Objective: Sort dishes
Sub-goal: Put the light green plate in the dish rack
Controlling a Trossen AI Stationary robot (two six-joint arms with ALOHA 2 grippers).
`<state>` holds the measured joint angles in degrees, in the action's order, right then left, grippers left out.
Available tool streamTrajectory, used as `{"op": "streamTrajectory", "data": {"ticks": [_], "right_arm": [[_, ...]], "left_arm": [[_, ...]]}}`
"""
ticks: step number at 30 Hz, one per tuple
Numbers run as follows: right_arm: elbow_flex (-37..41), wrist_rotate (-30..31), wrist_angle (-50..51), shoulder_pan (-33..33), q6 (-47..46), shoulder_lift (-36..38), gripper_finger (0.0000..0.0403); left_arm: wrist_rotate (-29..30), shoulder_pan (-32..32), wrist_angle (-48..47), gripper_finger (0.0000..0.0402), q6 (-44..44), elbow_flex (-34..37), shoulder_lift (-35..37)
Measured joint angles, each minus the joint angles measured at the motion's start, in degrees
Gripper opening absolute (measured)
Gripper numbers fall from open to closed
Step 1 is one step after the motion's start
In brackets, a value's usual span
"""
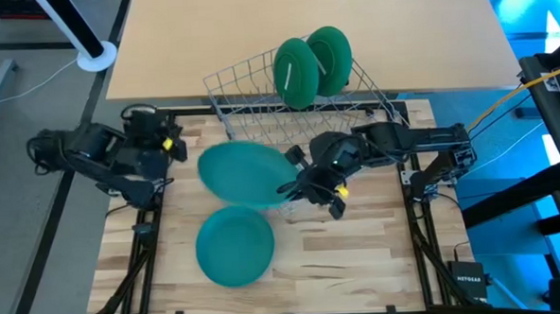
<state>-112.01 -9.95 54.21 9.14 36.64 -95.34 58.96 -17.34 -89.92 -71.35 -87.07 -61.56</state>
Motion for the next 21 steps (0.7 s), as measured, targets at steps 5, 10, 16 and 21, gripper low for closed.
{"op": "streamTrajectory", "data": {"ticks": [5,10,16,21], "right_arm": [[0.2,6.4,-1.4,-2.3,2.1,-0.2,0.0011],[0.2,2.1,-7.6,-9.8,2.0,-0.1,0.0011],[0.3,-11.1,-18.6,-22.3,-6.6,-0.2,0.0011],[0.3,-21.6,-28.1,-33.0,-24.2,-1.1,0.0011]], "left_arm": [[2.3,1.5,0.4,0.0072,1.3,0.1,3.6],[-3.3,1.0,0.3,0.0072,4.7,0.5,5.0],[-13.1,-1.2,1.0,0.0072,8.1,3.7,3.7],[-15.7,-3.6,4.6,0.0072,9.2,8.3,1.5]]}}
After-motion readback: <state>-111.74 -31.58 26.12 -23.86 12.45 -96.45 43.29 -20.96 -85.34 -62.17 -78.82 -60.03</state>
